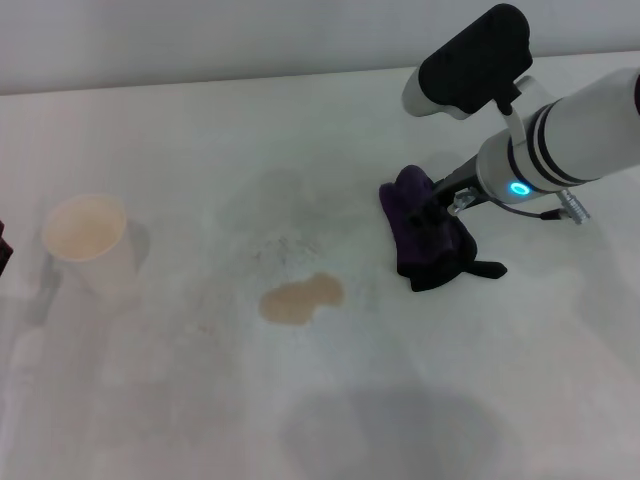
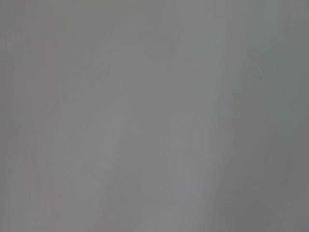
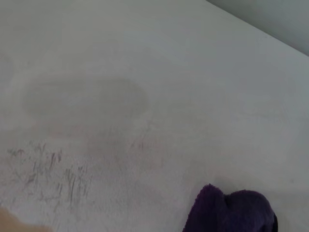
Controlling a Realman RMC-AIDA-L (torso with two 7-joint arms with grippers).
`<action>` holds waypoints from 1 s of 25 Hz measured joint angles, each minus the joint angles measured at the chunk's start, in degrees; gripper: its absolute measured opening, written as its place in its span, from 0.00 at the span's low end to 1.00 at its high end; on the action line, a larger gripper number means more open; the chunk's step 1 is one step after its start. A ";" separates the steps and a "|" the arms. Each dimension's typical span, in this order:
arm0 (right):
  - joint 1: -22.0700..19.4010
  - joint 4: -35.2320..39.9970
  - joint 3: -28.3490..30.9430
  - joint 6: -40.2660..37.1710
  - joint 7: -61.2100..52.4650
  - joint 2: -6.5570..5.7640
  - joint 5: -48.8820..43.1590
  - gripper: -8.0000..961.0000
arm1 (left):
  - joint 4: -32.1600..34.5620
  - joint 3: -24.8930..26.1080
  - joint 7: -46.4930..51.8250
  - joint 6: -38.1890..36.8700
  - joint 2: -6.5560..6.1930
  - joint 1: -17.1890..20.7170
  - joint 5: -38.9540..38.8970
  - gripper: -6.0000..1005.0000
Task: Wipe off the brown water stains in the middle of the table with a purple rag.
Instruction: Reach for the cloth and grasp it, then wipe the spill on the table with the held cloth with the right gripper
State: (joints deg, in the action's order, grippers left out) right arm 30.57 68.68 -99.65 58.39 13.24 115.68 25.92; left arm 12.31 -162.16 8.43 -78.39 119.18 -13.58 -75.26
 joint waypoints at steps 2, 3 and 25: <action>0.10 -0.19 -0.05 0.00 0.00 -0.01 0.00 0.58 | 0.00 0.00 0.00 0.00 0.00 -0.01 -0.04 0.87; 0.20 -0.31 -0.06 0.00 -0.01 -0.01 0.01 0.55 | 0.00 0.00 0.01 0.01 0.00 -0.02 -0.12 0.87; 2.20 -5.60 2.54 -1.21 -0.10 -0.04 1.00 0.35 | 0.00 0.00 0.53 0.01 0.00 -0.54 -1.72 0.87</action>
State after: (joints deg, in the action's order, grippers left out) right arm 32.77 63.08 -97.11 57.19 13.15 115.64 26.92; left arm 12.31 -162.16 8.97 -78.38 119.18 -14.13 -76.98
